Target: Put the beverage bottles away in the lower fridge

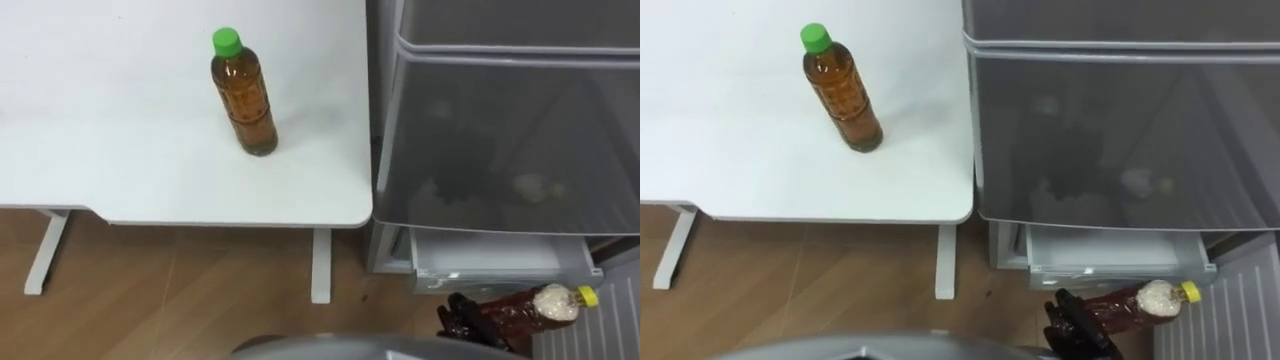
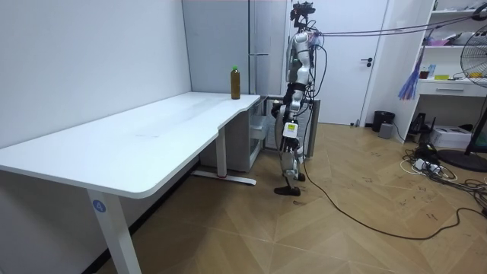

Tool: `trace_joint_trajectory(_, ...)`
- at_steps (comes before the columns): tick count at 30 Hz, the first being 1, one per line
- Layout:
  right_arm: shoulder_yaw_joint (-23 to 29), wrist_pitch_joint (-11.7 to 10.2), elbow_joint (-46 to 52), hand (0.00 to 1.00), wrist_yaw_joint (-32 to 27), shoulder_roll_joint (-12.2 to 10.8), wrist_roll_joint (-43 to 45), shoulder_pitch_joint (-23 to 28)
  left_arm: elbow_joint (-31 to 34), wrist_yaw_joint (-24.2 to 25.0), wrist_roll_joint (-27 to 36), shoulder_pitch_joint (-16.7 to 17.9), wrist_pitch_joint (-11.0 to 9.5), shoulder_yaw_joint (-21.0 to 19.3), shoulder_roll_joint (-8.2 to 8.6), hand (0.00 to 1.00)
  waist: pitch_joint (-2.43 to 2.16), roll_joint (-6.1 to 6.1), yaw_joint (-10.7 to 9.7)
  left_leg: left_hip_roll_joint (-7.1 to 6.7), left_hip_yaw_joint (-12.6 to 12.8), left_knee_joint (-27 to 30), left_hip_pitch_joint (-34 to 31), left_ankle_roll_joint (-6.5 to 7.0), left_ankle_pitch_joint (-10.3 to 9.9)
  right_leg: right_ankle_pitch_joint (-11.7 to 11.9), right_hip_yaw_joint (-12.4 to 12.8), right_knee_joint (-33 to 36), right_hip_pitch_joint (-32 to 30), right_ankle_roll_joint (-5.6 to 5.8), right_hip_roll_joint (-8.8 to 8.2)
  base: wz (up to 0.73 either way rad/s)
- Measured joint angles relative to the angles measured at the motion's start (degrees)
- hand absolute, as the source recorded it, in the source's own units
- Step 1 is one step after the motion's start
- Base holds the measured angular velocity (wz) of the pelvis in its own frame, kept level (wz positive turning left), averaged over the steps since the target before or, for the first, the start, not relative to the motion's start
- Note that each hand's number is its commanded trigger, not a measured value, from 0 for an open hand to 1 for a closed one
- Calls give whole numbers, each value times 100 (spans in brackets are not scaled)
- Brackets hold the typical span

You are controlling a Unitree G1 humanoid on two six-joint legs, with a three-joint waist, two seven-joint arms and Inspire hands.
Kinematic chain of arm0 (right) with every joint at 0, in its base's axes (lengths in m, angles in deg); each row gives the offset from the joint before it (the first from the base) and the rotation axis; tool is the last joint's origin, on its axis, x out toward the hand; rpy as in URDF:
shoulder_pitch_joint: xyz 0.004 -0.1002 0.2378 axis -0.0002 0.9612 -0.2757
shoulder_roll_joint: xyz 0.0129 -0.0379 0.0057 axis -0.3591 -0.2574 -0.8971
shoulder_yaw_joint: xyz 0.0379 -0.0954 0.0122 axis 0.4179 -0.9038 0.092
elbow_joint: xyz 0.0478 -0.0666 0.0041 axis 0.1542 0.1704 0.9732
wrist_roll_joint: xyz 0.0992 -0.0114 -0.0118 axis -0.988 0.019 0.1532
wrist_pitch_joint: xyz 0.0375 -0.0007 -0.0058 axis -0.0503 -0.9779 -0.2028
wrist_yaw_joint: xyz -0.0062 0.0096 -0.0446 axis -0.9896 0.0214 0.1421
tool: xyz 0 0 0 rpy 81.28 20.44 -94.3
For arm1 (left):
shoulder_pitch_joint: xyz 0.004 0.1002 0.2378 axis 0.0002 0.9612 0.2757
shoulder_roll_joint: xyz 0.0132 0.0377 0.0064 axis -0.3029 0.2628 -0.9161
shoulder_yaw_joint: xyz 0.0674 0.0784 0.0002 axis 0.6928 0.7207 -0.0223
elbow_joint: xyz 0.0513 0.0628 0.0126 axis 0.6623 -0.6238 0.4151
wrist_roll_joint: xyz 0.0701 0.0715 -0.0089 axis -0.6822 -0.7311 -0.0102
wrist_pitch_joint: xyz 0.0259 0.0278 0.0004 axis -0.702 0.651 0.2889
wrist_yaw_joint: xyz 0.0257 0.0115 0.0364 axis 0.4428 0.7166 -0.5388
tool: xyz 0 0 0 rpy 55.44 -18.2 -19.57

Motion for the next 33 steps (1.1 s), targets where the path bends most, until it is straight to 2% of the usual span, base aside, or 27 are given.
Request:
trace_joint_trajectory(6, 1, 119, 3, 100, -190, 2, -191, -103, -75, -1, -11, -3, 87, 12, 51, 0, 10, -21, 11, 12, 78, 1, -12, -5, -6, -15, 162, 7, -48, -11, 12, -7)
trace_joint_trajectory(10, 3, 122, 15, 100, -215, -6, -356, -302, -74, 3, -32, 15, 82, -5, 48, 0, 14, -24, 8, 11, 135, -4, 27, -1, -6, -18, 226, 12, -45, -7, 9, -7)
trace_joint_trajectory(17, -1, 114, 303, 100, -380, 10, -816, -632, -60, 54, -7, -17, 84, 113, 16, 0, 35, -48, -4, 5, 145, 17, -49, 1, -6, -21, 163, 4, -75, -3, -3, 4)
trace_joint_trajectory(26, 30, 122, 385, 100, -402, 145, -1033, -1153, 18, 174, -127, -239, 88, 238, -126, 0, 59, 2, -2, 16, 126, 135, -545, 14, 7, -10, 92, 118, -527, -14, -3, 5)
trace_joint_trajectory(30, 36, 129, 36, 100, -435, 209, -1154, -1519, 78, 168, -103, -502, 92, 348, -226, 0, 90, 15, 14, 17, 122, 180, -792, 22, 28, 6, 1, 127, -733, -24, -15, 7)
trace_joint_trajectory(33, 99, 206, -209, 100, -487, 222, -1182, -1832, 71, 190, -118, -762, 83, 428, -266, 0, 92, 8, 10, 9, 123, 204, -988, 37, 63, 12, -56, 169, -913, -25, -31, 8)
